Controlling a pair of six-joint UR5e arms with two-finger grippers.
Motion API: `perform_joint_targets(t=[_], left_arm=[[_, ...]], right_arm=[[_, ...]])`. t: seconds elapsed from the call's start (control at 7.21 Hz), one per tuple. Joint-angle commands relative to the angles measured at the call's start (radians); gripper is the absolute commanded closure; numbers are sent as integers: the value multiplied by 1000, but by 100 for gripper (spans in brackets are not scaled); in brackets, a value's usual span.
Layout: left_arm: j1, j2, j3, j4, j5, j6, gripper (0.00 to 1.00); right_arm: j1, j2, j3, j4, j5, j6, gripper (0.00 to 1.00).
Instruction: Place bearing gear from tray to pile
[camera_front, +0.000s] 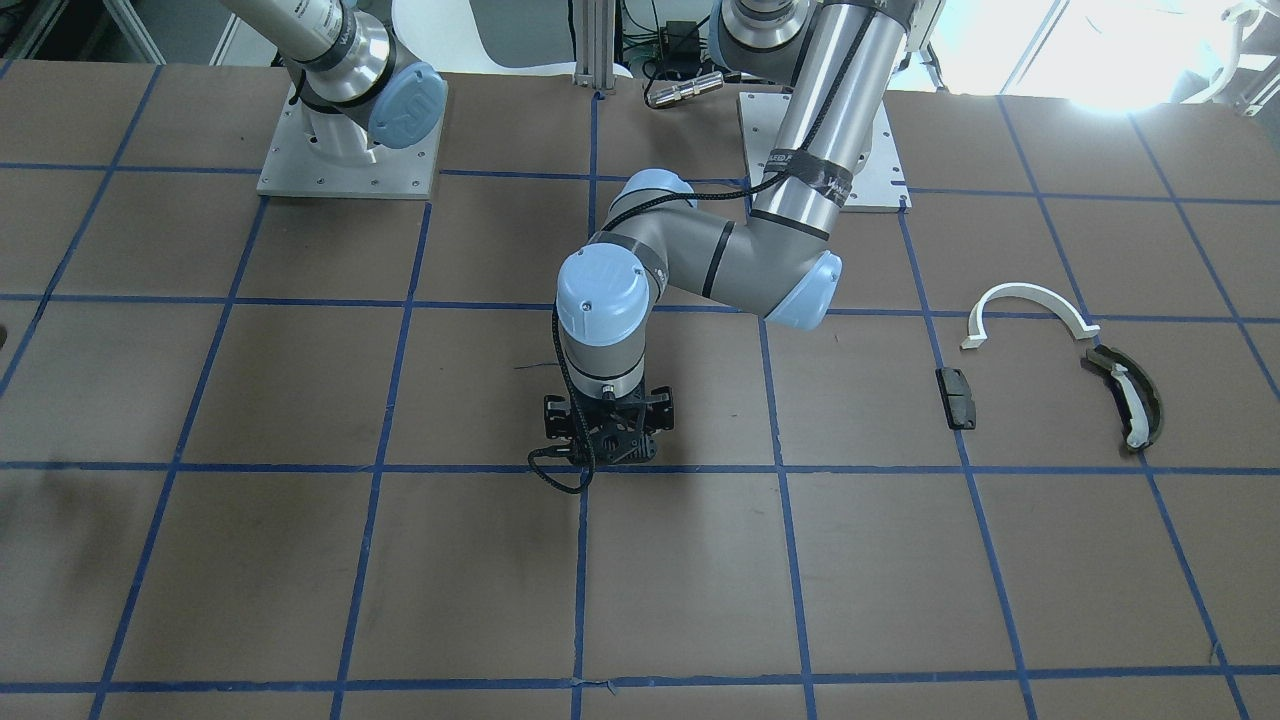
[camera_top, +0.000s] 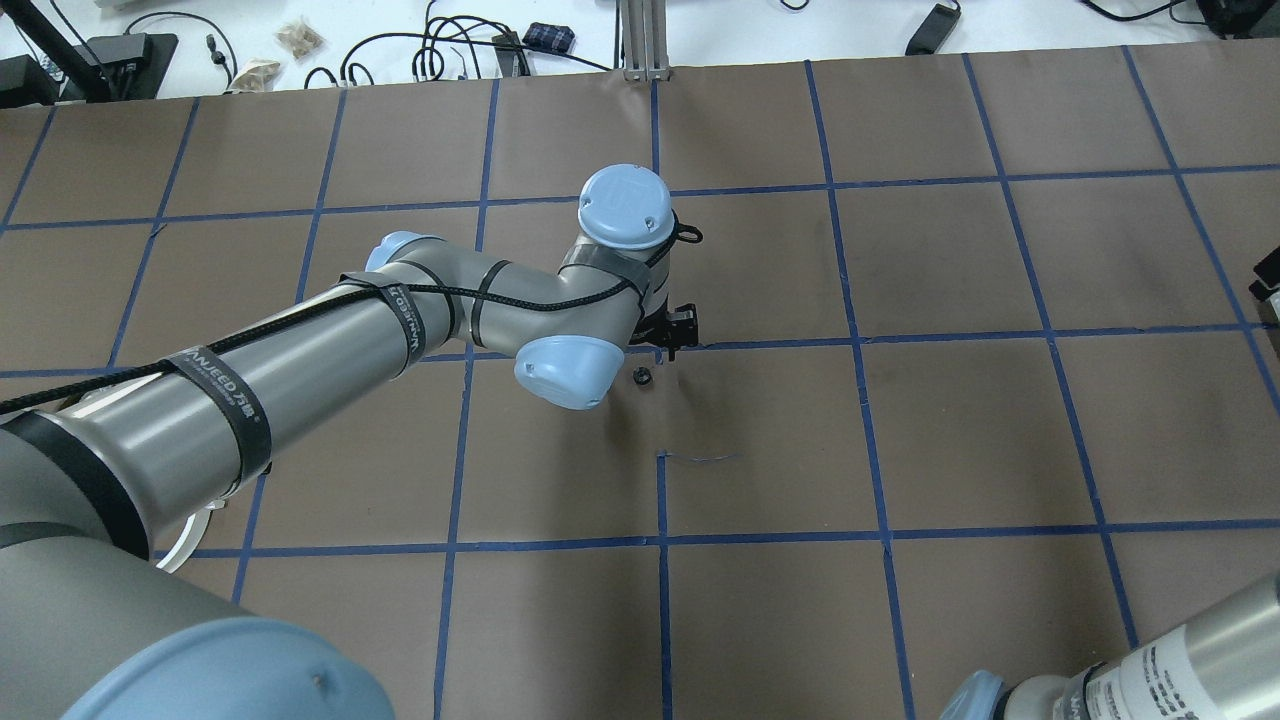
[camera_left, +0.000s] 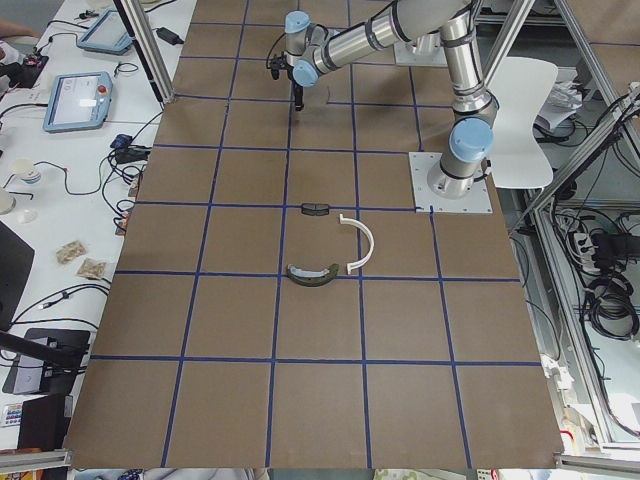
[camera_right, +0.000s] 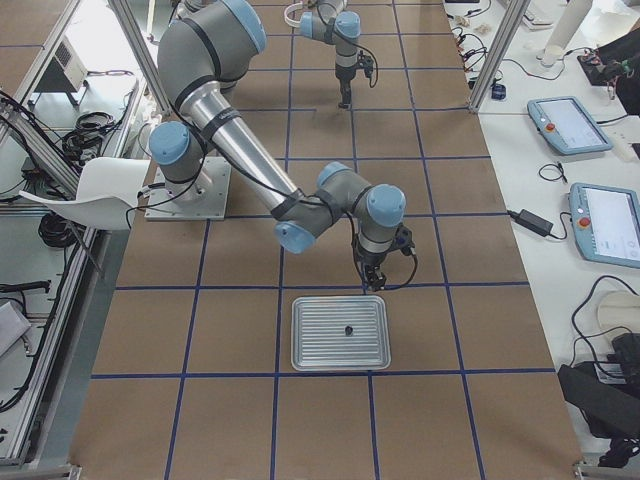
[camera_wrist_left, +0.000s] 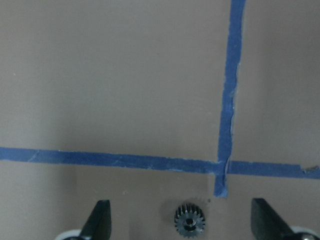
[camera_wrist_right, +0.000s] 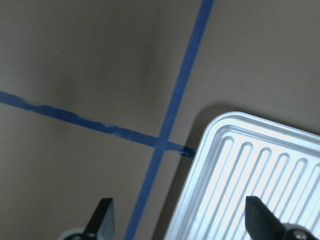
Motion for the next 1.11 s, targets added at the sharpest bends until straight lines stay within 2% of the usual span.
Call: perform_joint_targets(t=[0.0,0.14,0.28,0.42,0.55,0.69,0.97], left_arm=[[0,-8,-5,29,0,8,18],[0,-8,-11,42,-1,4,26],[0,-6,-14,43,-7,1,41],[0,-6,-12,43,-9,1,51],[0,-5,-14,43,-12,-2,58],[-4,-8,-20,40,-12,-2,67],[-4,-8,-20,45,-16,7,73]], right_arm=[[-113,103,-53,-57,28,-149,9],[-127,137,-78,-63,44,-187,11],[-135,163,-85,-83,48,-207,12],[-135,168,-80,-83,47,-211,15],[-135,168,-84,-82,48,-215,22],[-135,169,-87,-83,47,-225,36],[-135,165,-89,-78,35,-231,49]])
